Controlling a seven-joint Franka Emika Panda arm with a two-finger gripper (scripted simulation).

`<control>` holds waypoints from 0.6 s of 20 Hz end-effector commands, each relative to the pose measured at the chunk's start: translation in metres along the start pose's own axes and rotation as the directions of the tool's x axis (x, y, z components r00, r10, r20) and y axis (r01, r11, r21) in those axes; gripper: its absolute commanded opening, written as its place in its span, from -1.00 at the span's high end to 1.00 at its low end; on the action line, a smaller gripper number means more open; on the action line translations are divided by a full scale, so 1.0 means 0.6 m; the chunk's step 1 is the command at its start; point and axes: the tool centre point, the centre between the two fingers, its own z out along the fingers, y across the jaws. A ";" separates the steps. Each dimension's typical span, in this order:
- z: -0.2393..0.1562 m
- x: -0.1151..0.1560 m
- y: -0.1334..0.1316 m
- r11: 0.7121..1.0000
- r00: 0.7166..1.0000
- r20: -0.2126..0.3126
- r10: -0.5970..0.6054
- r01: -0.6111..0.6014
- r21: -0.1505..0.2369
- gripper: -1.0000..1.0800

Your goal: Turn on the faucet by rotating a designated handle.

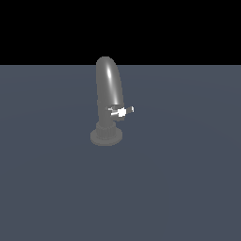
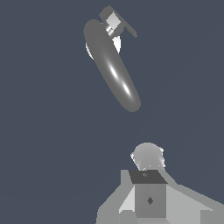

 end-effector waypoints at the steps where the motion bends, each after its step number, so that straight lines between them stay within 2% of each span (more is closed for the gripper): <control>1: 0.001 0.021 -0.007 0.999 0.998 0.045 0.034 -0.035 0.012 1.00; 7: 0.006 0.073 -0.020 0.992 0.982 0.153 0.113 -0.119 0.034 1.00; 12: 0.014 0.117 -0.028 0.981 0.954 0.245 0.175 -0.191 0.045 1.00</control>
